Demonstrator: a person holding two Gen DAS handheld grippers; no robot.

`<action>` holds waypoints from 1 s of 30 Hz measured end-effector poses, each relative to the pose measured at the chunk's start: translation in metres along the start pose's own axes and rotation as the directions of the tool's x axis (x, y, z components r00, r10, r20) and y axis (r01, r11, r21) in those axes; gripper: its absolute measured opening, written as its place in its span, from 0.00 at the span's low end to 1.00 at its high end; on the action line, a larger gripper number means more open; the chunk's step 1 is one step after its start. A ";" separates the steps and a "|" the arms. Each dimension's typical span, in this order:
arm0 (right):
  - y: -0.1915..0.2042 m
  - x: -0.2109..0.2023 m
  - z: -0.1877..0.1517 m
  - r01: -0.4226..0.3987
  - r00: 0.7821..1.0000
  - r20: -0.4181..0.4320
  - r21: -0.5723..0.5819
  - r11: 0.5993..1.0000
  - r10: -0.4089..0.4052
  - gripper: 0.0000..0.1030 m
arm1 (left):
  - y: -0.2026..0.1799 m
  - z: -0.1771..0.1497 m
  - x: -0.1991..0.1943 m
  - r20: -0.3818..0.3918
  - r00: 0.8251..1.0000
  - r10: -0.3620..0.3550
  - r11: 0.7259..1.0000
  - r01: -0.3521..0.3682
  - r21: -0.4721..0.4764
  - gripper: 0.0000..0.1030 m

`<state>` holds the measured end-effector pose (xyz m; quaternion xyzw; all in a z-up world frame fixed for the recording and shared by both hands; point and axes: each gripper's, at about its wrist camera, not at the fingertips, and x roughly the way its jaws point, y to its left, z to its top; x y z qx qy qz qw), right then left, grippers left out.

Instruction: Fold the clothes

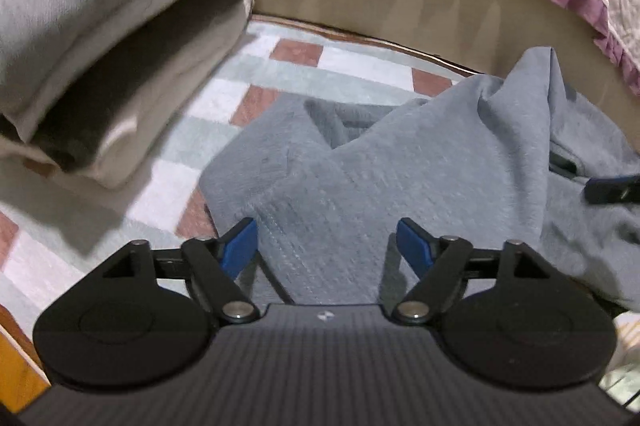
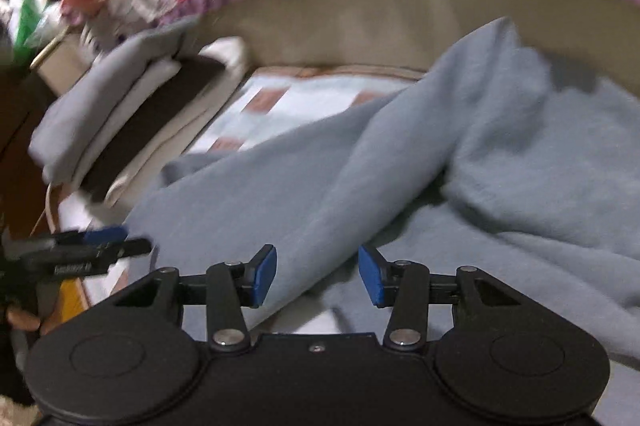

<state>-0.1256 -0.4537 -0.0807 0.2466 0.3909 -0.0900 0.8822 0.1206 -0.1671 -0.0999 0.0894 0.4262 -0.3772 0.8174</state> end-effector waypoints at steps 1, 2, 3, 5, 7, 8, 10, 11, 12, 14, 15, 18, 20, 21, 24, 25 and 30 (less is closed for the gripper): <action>0.006 0.006 0.000 -0.010 1.000 -0.018 -0.011 1.000 0.010 0.51 | 0.002 0.000 0.004 -0.014 1.000 -0.014 1.000 0.014 -0.016 0.82; 0.011 0.009 -0.002 -0.013 0.999 -0.033 -0.021 1.000 0.012 0.53 | 0.005 -0.002 0.007 -0.029 0.999 -0.021 0.999 0.020 -0.027 0.82; 0.015 0.012 -0.004 -0.015 0.999 -0.044 -0.027 1.000 0.014 0.53 | 0.008 -0.004 0.011 -0.043 0.999 -0.028 0.999 0.027 -0.039 0.82; 0.021 0.017 -0.007 -0.036 0.997 -0.067 -0.025 0.999 0.034 0.53 | 0.012 -0.012 0.014 -0.073 0.994 -0.083 0.996 0.080 -0.050 0.76; 0.023 0.023 -0.010 -0.069 0.993 -0.094 -0.017 0.997 0.067 0.56 | 0.015 -0.016 0.013 -0.078 0.984 -0.162 0.986 0.159 -0.049 0.42; 0.023 0.030 -0.012 -0.082 0.991 -0.110 -0.016 0.997 0.079 0.57 | 0.016 -0.016 0.011 -0.076 0.978 -0.197 0.980 0.193 -0.058 0.20; 0.025 0.047 -0.017 -0.098 0.984 -0.153 -0.010 0.995 0.095 0.58 | 0.018 -0.014 0.007 -0.042 0.968 -0.246 0.966 0.241 -0.097 0.14; 0.026 0.055 -0.020 -0.103 0.979 -0.175 -0.004 0.995 0.101 0.59 | 0.017 -0.013 0.001 -0.013 0.968 -0.252 0.965 0.250 -0.083 0.13; 0.027 0.063 -0.022 -0.112 0.974 -0.195 0.014 0.994 0.112 0.59 | 0.016 -0.012 -0.004 0.016 0.966 -0.258 0.963 0.259 -0.070 0.12; 0.029 0.074 -0.025 -0.177 0.953 -0.235 0.067 0.982 0.188 0.59 | 0.015 -0.011 -0.016 0.072 0.944 -0.321 0.945 0.324 -0.040 0.12; 0.030 0.078 -0.026 -0.229 0.935 -0.253 0.099 0.968 0.247 0.59 | 0.015 -0.010 -0.023 0.091 0.923 -0.375 0.926 0.378 -0.017 0.12; 0.061 0.066 -0.017 -0.332 0.919 -0.220 0.022 0.943 0.328 0.60 | 0.016 -0.009 -0.035 0.141 0.859 -0.493 0.865 0.501 -0.030 0.12; 0.080 0.054 -0.009 -0.385 0.908 -0.196 -0.044 0.922 0.370 0.62 | 0.019 -0.009 -0.032 0.146 0.833 -0.534 0.834 0.547 -0.068 0.12; 0.085 0.050 -0.006 -0.402 0.903 -0.184 -0.048 0.914 0.388 0.64 | 0.021 -0.009 -0.032 0.147 0.828 -0.542 0.827 0.556 -0.084 0.12; 0.109 0.035 -0.008 -0.364 0.930 -0.126 -0.176 0.915 0.345 0.67 | 0.031 -0.011 -0.029 0.157 0.805 -0.572 0.794 0.592 -0.140 0.12; 0.120 0.031 -0.012 -0.329 0.944 -0.108 -0.253 0.910 0.311 0.67 | 0.035 -0.011 -0.027 0.161 0.796 -0.584 0.780 0.605 -0.161 0.12; 0.156 0.031 -0.051 -0.142 0.986 -0.007 -0.565 0.813 0.167 0.67 | 0.049 -0.012 -0.023 0.203 0.716 -0.668 0.666 0.697 -0.265 0.12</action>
